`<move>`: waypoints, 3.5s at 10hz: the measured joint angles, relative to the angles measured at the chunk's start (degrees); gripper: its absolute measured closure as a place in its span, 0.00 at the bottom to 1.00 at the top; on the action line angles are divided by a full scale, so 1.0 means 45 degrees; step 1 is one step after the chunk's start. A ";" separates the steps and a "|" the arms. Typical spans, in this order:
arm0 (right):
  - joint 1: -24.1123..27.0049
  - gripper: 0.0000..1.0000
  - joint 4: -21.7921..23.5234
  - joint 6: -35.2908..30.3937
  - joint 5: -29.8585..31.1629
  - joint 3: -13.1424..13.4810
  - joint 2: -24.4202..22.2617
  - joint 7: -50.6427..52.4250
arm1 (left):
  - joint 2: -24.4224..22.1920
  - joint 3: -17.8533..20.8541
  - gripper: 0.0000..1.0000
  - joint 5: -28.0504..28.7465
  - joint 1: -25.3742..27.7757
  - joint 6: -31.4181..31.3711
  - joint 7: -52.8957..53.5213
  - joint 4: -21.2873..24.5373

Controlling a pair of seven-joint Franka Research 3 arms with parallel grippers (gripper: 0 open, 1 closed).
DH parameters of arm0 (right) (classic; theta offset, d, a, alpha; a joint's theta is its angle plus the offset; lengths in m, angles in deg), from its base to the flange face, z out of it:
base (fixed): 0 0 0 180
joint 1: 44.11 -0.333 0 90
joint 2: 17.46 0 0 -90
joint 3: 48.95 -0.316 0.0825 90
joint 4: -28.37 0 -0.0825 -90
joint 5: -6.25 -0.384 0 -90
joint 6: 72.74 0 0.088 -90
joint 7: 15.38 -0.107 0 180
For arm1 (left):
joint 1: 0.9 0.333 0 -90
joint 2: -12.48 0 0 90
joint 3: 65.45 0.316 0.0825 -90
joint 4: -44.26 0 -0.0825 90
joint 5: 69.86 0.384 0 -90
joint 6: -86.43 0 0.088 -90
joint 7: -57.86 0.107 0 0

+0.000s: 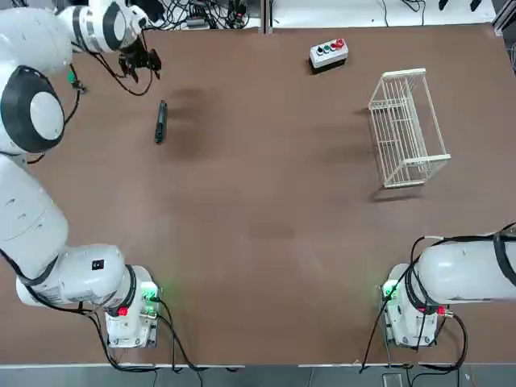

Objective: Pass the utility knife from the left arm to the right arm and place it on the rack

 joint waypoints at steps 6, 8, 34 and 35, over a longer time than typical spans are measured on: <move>-0.0008 0.00 0.0086 -0.0625 -0.0243 -0.0148 0.0003 0.0000 | 0.1568 0.0019 0.12 0.2291 0.0076 -0.2020 -0.2165 0.0873; -0.0008 0.00 0.0088 -0.0631 -0.0244 -0.0146 0.0003 0.0000 | 0.1578 0.0008 0.12 0.2203 0.0268 -0.2136 -0.2197 0.0807; -0.0266 0.00 0.0642 -0.0191 -0.0261 -0.0235 -0.0346 0.0000 | 0.2622 -0.0406 0.66 0.1262 0.0270 -0.2879 -0.2211 0.0635; -0.0265 0.00 0.0640 -0.0202 -0.0262 -0.0228 -0.0389 0.0000 | 0.2622 -0.0405 0.66 0.1262 0.0275 -0.2878 -0.2215 0.0634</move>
